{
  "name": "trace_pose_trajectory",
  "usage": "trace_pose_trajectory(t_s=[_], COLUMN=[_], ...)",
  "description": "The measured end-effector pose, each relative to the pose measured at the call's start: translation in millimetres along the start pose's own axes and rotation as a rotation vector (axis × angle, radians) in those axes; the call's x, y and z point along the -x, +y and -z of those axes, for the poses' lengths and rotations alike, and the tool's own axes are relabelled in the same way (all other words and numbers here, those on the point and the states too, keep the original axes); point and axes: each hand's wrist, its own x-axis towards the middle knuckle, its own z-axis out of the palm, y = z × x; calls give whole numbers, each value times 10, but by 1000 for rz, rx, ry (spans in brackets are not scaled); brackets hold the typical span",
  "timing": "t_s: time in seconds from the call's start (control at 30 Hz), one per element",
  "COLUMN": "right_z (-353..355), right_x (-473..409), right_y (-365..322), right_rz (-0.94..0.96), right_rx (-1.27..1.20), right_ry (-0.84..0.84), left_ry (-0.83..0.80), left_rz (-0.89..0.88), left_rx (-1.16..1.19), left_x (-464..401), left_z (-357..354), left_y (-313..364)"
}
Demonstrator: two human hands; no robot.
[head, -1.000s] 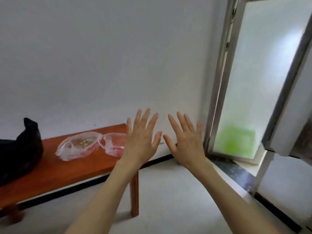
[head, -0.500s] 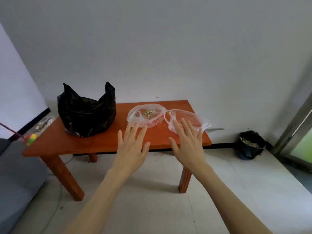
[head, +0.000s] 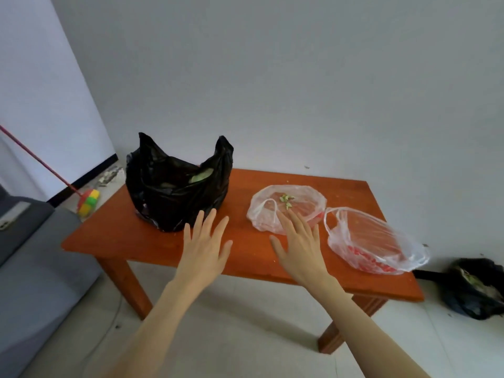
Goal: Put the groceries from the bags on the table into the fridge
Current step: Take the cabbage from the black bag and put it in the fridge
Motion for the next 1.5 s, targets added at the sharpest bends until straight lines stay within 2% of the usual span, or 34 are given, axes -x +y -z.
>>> trace_pose_trajectory(t_s=[0.17, 0.27, 0.4, 0.57, 0.67, 0.77, 1.0, 1.13, 1.2, 1.33, 1.43, 1.5], right_z=[-413, -642, -888, -1200, -1350, -1509, -1800, -2003, -2122, -2379, -2514, -2553], right_x=[-783, -1306, -2044, -2879, -3197, -3377, -3635, -3769, -3821, -3864, -3842, -3862], right_y=[-289, -517, -852, -1177, -1176, -984, -559, -267, -165, 25, 127, 196], right_rz=[-27, -56, -79, 43, -4, -131, -291, -359, -375, -356, -289, -343], right_rx=[-131, -178, -224, 84, 272, 324, 297, 261, 227, 72, -106, -319], right_ry=[-40, -34, 138, 280, 204, 52, -2, -168, -219, -373, -376, -337], left_ry=[62, 92, 73, 20, -71, -194, -353, -398, -404, -567, -624, -650], left_rz=[70, 56, -49, -197, -230, -233, -222, -264, -288, -107, 4, 68], left_rx=[2, -78, -227, -280, -256, -219, -222, -221, -198, 85, 265, 367], left_x=[-501, -891, -1498, -2300, -2715, -3063, -3786, -4107, -4268, -4625, -4898, -5035], left_z=[1, -28, -46, -52, -169, -347, -999, -1275, -1345, -1384, -1423, -1492], left_y=[-689, -1138, -1706, -2070, -2096, -2064, -2098, -2149, -2140, -2202, -2372, -2481])
